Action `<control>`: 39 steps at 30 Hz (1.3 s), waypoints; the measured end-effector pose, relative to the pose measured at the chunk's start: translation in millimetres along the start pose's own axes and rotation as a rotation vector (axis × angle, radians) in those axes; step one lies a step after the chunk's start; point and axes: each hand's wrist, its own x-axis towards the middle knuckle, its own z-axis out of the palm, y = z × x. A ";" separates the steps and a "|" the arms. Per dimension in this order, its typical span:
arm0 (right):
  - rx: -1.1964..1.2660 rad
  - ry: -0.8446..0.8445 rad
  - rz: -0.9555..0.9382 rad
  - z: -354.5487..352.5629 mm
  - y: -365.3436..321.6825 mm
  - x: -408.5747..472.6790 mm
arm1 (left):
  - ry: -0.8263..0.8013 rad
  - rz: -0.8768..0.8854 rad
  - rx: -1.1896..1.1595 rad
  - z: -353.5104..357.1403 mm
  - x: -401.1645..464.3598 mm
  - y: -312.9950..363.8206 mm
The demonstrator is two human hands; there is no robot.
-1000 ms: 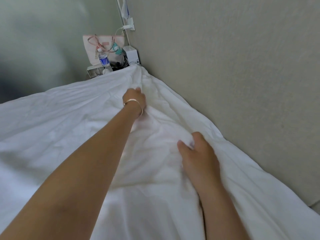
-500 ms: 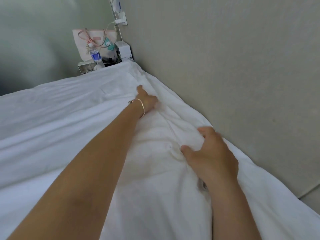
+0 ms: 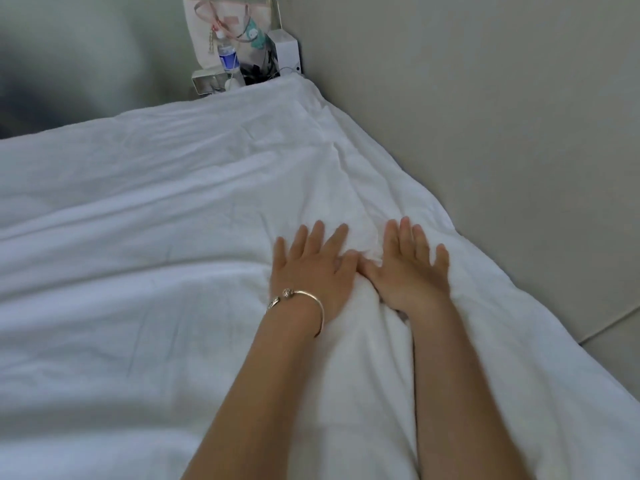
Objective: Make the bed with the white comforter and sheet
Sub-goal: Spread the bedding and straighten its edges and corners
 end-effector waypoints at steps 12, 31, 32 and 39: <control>-0.015 0.257 0.030 21.8 5.2 -82.5 | 0.131 -0.101 0.108 45.0 -58.8 -14.8; 0.028 0.303 -0.004 70.4 51.5 -225.2 | 0.093 -0.056 0.073 75.9 -376.7 24.3; 0.023 0.292 -0.007 69.6 51.7 -225.4 | 0.106 -0.056 0.074 84.1 -388.0 25.3; 0.016 0.168 -0.097 59.6 61.3 -331.6 | 0.137 -0.062 0.081 110.1 -384.2 12.7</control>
